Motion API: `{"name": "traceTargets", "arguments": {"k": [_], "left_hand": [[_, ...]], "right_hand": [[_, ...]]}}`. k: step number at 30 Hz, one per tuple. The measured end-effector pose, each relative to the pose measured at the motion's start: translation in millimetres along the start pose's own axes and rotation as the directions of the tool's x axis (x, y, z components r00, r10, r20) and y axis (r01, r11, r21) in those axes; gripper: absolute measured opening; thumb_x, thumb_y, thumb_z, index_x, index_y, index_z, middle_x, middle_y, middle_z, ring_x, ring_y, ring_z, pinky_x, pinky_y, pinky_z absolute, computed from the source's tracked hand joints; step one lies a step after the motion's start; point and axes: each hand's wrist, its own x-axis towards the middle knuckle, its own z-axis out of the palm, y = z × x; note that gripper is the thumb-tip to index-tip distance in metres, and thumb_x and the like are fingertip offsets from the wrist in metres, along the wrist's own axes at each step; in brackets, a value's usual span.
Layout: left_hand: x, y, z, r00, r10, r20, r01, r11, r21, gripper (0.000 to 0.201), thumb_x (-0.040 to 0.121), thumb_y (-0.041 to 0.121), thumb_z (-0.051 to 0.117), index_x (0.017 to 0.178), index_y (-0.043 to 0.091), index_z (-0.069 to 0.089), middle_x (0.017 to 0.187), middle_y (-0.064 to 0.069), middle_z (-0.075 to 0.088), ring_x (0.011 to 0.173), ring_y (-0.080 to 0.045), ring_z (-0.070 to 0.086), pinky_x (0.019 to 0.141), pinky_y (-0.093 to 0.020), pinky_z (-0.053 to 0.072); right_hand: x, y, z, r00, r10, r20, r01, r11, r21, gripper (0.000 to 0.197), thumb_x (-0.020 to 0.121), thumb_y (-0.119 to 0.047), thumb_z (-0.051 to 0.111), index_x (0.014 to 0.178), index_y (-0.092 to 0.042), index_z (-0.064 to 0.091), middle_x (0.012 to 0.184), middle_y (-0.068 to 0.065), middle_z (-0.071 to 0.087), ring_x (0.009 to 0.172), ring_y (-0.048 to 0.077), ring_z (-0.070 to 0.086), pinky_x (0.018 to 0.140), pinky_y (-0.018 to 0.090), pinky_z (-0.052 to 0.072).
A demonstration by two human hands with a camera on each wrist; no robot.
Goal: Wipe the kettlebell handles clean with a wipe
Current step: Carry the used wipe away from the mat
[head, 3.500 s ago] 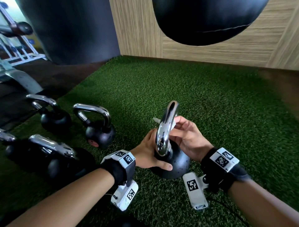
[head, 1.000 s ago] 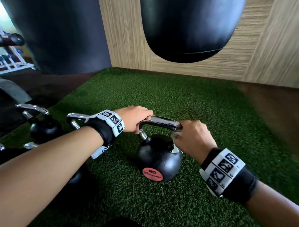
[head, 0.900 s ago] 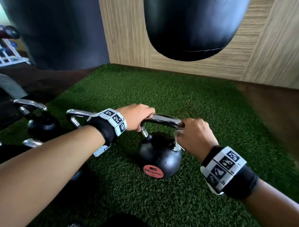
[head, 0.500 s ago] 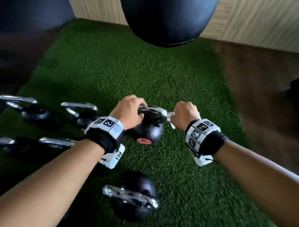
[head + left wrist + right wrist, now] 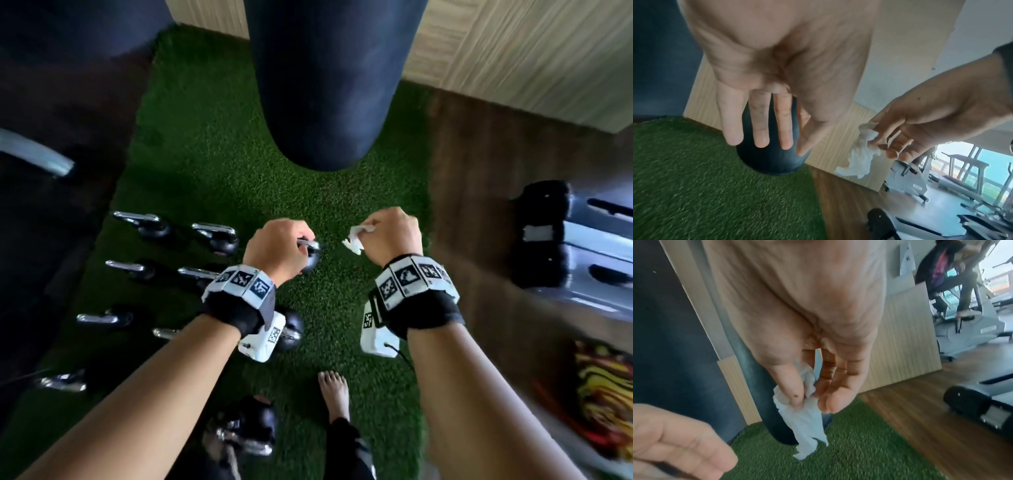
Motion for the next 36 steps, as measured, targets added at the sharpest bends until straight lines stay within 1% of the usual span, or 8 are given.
{"name": "traceTargets", "arguments": {"k": [2,5,9,16,19,21,28,36], "left_hand": [[-16,20,-29,1.0,-0.017,-0.006,0.017,0.998,-0.052,0.022,0.089,0.018,0.067,0.107,0.028,0.076,0.111,0.007,0.076,0.102,-0.018,0.071,0.092,-0.035,0.056],[-35,37,-70,0.998,0.034,-0.05,-0.038,0.996,-0.079,0.021,0.087,0.019,0.068,0.105,0.028,0.076,0.109,0.006,0.077,0.101,-0.02,0.072,0.092,-0.036,0.056],[-58,46,-106,0.987,0.152,-0.045,-0.153,0.988,-0.018,0.023,0.088,0.02,0.069,0.109,0.028,0.074,0.114,0.002,0.076,0.107,-0.024,0.07,0.091,-0.036,0.055],[-139,48,-117,0.906,0.385,0.174,-0.4,0.915,0.06,0.024,0.089,0.02,0.067,0.109,0.029,0.075,0.115,0.003,0.075,0.102,-0.024,0.071,0.083,-0.032,0.055],[-191,61,-103,0.822,0.494,0.284,-0.531,0.844,0.068,0.025,0.089,0.021,0.066,0.11,0.03,0.075,0.116,0.003,0.074,0.103,-0.025,0.07,0.084,-0.032,0.056],[-231,73,-88,0.748,0.56,0.357,-0.618,0.783,0.067,0.025,0.089,0.022,0.066,0.111,0.032,0.074,0.116,0.004,0.074,0.103,-0.025,0.07,0.084,-0.033,0.057],[-393,108,-21,0.415,0.701,0.58,-0.864,0.503,0.011,0.027,0.091,0.023,0.064,0.115,0.033,0.072,0.118,0.001,0.073,0.107,-0.025,0.07,0.086,-0.037,0.059],[-616,103,64,0.111,0.623,0.775,-0.959,0.272,-0.081,0.029,0.09,0.023,0.061,0.115,0.035,0.07,0.12,0.002,0.072,0.109,-0.024,0.068,0.091,-0.037,0.058]], "right_hand": [[-27,-18,-34,1.0,0.013,-0.027,-0.014,1.0,-0.028,0.014,0.081,-0.019,0.065,0.082,-0.011,0.078,0.077,0.005,0.071,0.057,0.016,0.052,0.052,0.017,0.037],[-68,-39,-63,0.996,0.043,-0.084,-0.044,0.999,-0.017,0.015,0.081,-0.02,0.066,0.084,-0.01,0.077,0.08,0.008,0.07,0.063,0.021,0.056,0.064,0.022,0.041],[-126,-47,-70,0.977,0.125,-0.172,-0.123,0.992,0.026,0.018,0.082,-0.021,0.068,0.095,-0.015,0.079,0.099,0.011,0.073,0.095,0.03,0.068,0.074,0.026,0.047],[-267,-24,-26,0.837,0.421,-0.349,-0.357,0.904,0.234,0.016,0.079,-0.025,0.071,0.091,-0.019,0.08,0.097,0.009,0.073,0.094,0.029,0.068,0.07,0.023,0.042],[-340,1,-3,0.755,0.549,-0.358,-0.452,0.832,0.322,0.017,0.08,-0.021,0.069,0.094,-0.017,0.079,0.101,0.012,0.074,0.097,0.032,0.068,0.074,0.026,0.046],[-389,20,11,0.668,0.642,-0.377,-0.507,0.763,0.402,0.018,0.08,-0.021,0.066,0.094,-0.017,0.078,0.102,0.012,0.073,0.097,0.032,0.068,0.074,0.025,0.044],[-572,92,65,0.335,0.881,-0.333,-0.648,0.472,0.597,0.023,0.082,-0.022,0.063,0.1,-0.024,0.078,0.111,0.01,0.072,0.109,0.03,0.065,0.089,0.03,0.05],[-795,167,145,0.016,0.979,-0.202,-0.618,0.168,0.768,0.021,0.08,-0.023,0.062,0.093,-0.027,0.077,0.105,0.001,0.074,0.101,0.025,0.068,0.08,0.025,0.05]]}}
